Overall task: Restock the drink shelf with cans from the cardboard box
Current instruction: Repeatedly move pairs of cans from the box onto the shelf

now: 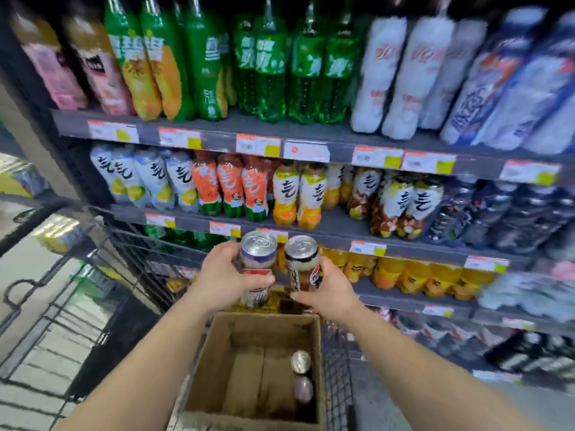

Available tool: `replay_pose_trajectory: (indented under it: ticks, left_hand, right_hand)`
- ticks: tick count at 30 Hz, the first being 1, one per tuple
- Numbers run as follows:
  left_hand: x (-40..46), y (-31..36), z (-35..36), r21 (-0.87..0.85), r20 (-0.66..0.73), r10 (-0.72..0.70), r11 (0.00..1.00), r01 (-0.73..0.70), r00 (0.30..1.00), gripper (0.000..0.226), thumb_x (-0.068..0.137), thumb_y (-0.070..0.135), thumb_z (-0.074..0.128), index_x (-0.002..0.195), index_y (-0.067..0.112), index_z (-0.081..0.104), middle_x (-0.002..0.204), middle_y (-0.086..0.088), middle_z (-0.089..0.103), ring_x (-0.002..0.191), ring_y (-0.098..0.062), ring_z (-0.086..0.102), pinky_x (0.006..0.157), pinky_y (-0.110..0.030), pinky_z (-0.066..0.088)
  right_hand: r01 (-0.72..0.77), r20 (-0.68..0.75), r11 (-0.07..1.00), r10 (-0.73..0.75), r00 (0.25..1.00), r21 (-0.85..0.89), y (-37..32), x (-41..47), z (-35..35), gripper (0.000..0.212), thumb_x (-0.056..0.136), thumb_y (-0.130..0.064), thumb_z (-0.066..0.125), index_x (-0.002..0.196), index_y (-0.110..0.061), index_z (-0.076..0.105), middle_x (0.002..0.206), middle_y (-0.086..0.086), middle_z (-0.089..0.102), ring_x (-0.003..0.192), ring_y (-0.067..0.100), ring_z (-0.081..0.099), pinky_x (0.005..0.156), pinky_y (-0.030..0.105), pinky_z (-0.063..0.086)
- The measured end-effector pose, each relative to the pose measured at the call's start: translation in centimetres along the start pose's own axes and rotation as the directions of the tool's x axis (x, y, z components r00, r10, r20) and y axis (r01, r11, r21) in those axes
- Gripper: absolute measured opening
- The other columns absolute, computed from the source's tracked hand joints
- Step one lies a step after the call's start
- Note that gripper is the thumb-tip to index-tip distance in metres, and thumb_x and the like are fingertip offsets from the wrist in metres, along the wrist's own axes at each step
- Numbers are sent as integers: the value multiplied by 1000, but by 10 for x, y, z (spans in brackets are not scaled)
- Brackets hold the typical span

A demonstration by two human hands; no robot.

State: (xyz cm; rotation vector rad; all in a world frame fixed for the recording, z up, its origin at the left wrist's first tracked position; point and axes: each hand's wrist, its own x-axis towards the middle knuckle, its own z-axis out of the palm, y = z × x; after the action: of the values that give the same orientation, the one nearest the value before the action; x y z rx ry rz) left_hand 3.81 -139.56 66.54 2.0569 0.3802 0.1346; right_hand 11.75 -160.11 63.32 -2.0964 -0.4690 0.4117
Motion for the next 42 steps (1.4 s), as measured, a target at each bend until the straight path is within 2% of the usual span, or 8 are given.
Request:
replay_pose_trajectory:
  ticks: [5, 10, 13, 18, 21, 25, 35, 42]
  left_hand:
    - [24, 92, 82, -85, 179, 90, 993, -75, 980, 67, 52, 49, 90, 111, 33, 62, 108, 11, 68, 104, -13, 62, 93, -35, 49]
    - [32, 197, 219, -157, 314, 241, 967, -200, 918, 52, 56, 38, 91, 102, 27, 68, 96, 11, 75, 93, -8, 69, 88, -35, 54]
    - [20, 270, 319, -214, 406, 307, 948, -237, 861, 61, 46, 46, 92, 98, 26, 69, 93, 9, 75, 89, -8, 70, 88, -37, 55]
    - [-8, 386, 480, -278, 505, 388, 919, -280, 771, 80, 30, 61, 84, 101, 26, 68, 95, 8, 75, 90, -10, 70, 89, -37, 55]
    - [-20, 445, 563, -280, 578, 421, 907, -314, 699, 67, 42, 51, 89, 101, 26, 68, 94, 8, 75, 89, -9, 70, 89, -40, 55]
    - [-31, 516, 669, -323, 612, 483, 875, -359, 626, 44, 60, 26, 90, 97, 26, 65, 92, 9, 73, 85, -7, 68, 84, -32, 55]
    - [15, 685, 925, -438, 646, 633, 765, -473, 426, 42, 57, 35, 91, 88, 33, 63, 88, 13, 72, 83, -5, 68, 79, -33, 55]
    - [20, 802, 1066, -496, 642, 676, 726, -477, 361, 38, 65, 24, 88, 92, 29, 61, 90, 14, 69, 82, -2, 64, 77, -26, 52]
  right_hand:
    - [-58, -154, 978, 90, 984, 200, 34, -39, -111, 70, 65, -25, 89, 123, -25, 51, 115, -7, 68, 104, 8, 65, 87, 29, 54]
    - [-47, -303, 953, 141, 943, 298, 85, -115, -253, 54, 73, 6, 79, 109, -23, 51, 98, -10, 65, 73, -18, 62, 68, 6, 51]
    - [-78, -407, 956, 193, 893, 282, 133, -170, -349, 52, 73, 4, 80, 106, -24, 51, 96, -7, 66, 77, -8, 65, 68, 10, 51]
    - [-151, -580, 951, 285, 764, 269, 204, -255, -505, 55, 68, -6, 86, 111, -25, 56, 105, 1, 72, 96, 18, 70, 90, 37, 57]
    - [-149, -644, 943, 314, 698, 299, 237, -295, -579, 55, 69, -9, 86, 112, -26, 57, 105, 0, 71, 92, 12, 70, 82, 31, 58]
    - [-101, -704, 927, 343, 621, 362, 289, -332, -663, 54, 68, -3, 85, 112, -22, 59, 100, -2, 73, 82, 4, 71, 65, 18, 53]
    - [-42, -853, 928, 358, 379, 371, 427, -354, -888, 50, 68, 0, 85, 104, -23, 59, 99, 3, 75, 91, 18, 72, 79, 31, 58]
    - [-30, -887, 918, 389, 249, 395, 491, -389, -1027, 49, 70, 2, 82, 104, -24, 58, 89, -5, 73, 70, -2, 69, 59, 15, 51]
